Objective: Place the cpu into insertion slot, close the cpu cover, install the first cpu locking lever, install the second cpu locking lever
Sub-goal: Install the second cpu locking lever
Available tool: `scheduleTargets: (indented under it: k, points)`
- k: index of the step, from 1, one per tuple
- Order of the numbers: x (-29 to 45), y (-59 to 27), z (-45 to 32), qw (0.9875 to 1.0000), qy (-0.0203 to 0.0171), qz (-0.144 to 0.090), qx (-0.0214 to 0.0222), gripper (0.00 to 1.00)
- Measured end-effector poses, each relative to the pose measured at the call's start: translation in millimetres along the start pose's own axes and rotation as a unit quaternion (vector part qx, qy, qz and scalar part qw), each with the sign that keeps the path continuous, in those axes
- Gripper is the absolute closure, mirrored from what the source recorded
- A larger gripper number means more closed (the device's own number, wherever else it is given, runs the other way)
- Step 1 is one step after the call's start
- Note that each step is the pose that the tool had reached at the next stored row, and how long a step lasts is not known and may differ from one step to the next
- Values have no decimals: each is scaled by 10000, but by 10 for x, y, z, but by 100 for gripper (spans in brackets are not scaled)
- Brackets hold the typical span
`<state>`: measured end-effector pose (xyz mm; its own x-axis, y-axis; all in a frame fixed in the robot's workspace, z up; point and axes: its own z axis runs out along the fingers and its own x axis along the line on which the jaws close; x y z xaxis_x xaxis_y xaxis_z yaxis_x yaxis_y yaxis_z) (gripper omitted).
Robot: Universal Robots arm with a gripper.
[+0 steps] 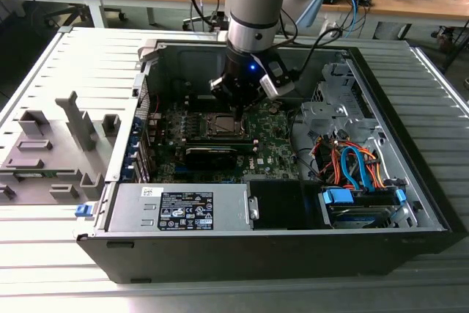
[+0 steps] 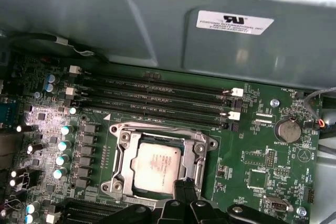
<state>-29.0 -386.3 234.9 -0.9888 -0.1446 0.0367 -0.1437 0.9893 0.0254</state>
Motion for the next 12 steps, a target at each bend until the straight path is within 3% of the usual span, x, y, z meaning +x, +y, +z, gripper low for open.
scheduleTargets:
  k: [12]
  points:
    - [10,-133,30,9999,0,139,20,89]
